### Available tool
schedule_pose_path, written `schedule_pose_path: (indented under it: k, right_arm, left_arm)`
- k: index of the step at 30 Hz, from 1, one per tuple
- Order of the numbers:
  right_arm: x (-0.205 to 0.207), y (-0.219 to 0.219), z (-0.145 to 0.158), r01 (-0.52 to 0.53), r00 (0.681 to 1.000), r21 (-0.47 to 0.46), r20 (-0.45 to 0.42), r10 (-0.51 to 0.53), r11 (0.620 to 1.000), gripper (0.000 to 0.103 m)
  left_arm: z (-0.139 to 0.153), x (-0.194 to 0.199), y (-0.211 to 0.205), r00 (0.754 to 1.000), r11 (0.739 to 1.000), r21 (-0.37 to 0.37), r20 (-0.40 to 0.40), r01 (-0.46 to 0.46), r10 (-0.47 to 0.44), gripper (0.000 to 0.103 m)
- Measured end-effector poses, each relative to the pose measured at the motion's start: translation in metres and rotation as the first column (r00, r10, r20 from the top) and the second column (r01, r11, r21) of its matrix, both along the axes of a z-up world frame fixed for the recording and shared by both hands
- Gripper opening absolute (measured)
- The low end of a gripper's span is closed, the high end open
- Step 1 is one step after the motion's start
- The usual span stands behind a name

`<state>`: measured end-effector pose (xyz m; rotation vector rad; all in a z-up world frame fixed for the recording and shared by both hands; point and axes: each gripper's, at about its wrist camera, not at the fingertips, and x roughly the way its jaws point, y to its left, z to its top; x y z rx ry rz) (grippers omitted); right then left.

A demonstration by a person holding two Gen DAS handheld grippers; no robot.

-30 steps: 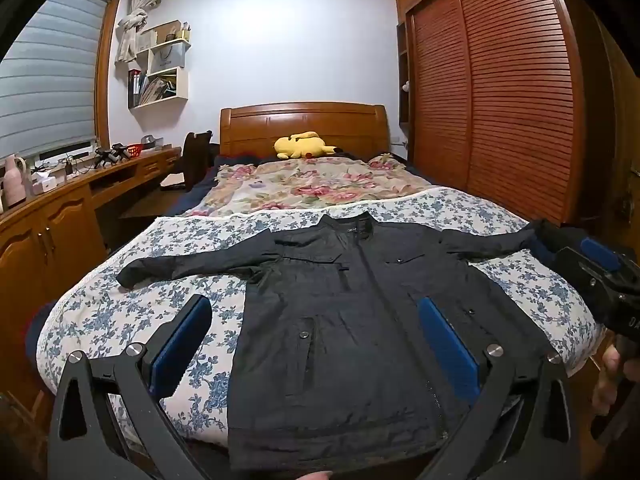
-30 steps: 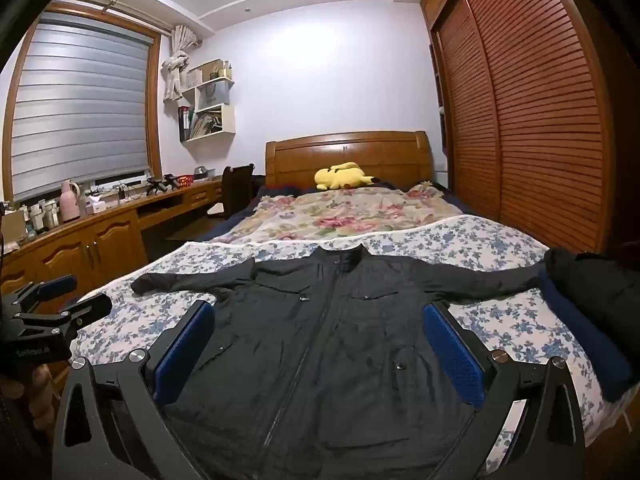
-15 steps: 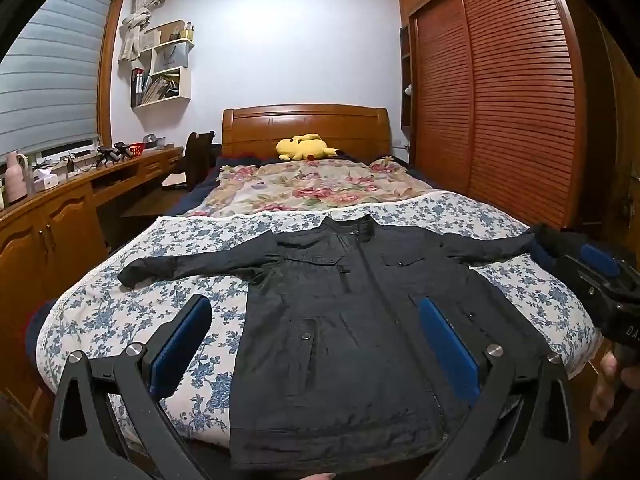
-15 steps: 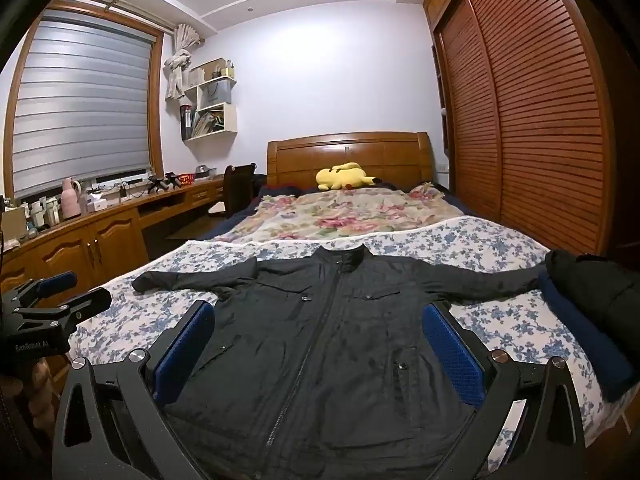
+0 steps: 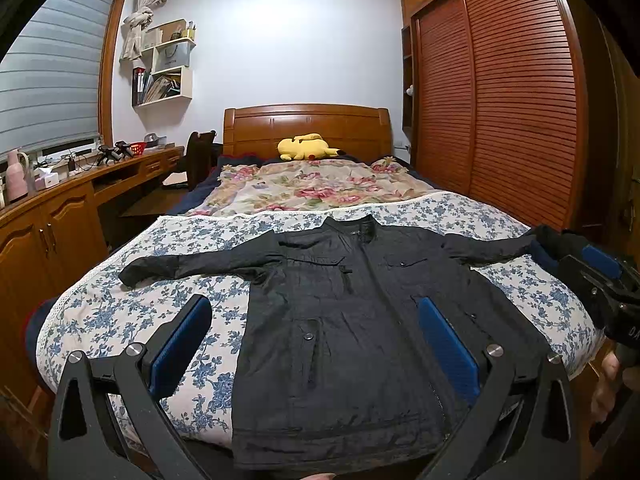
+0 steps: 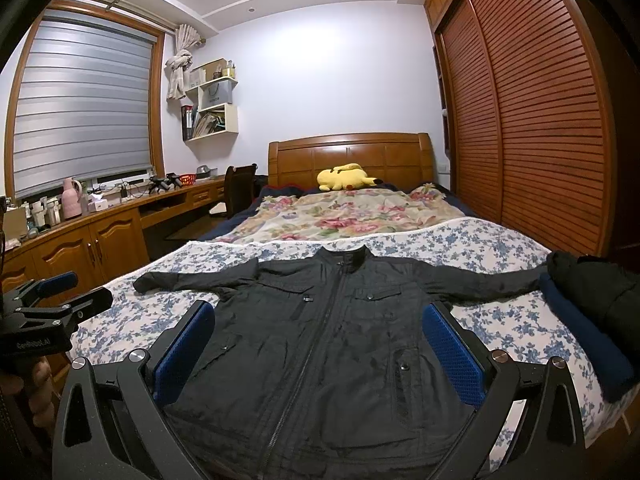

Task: Fold large clothes

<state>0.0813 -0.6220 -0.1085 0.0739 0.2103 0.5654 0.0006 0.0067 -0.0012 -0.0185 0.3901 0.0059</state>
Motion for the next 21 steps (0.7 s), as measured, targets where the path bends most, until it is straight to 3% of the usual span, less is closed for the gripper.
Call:
schedule_pose_path:
  k: [21]
  right_arm:
    - [-0.0013,0.0012,-0.0004,-0.006,1.0,-0.003,-0.008,0.006,1.0,0.103]
  left_arm:
    - [-0.0025,0.0003,0.0032,1.0,1.0,-0.002,-0.003,0.0,0.0,0.103]
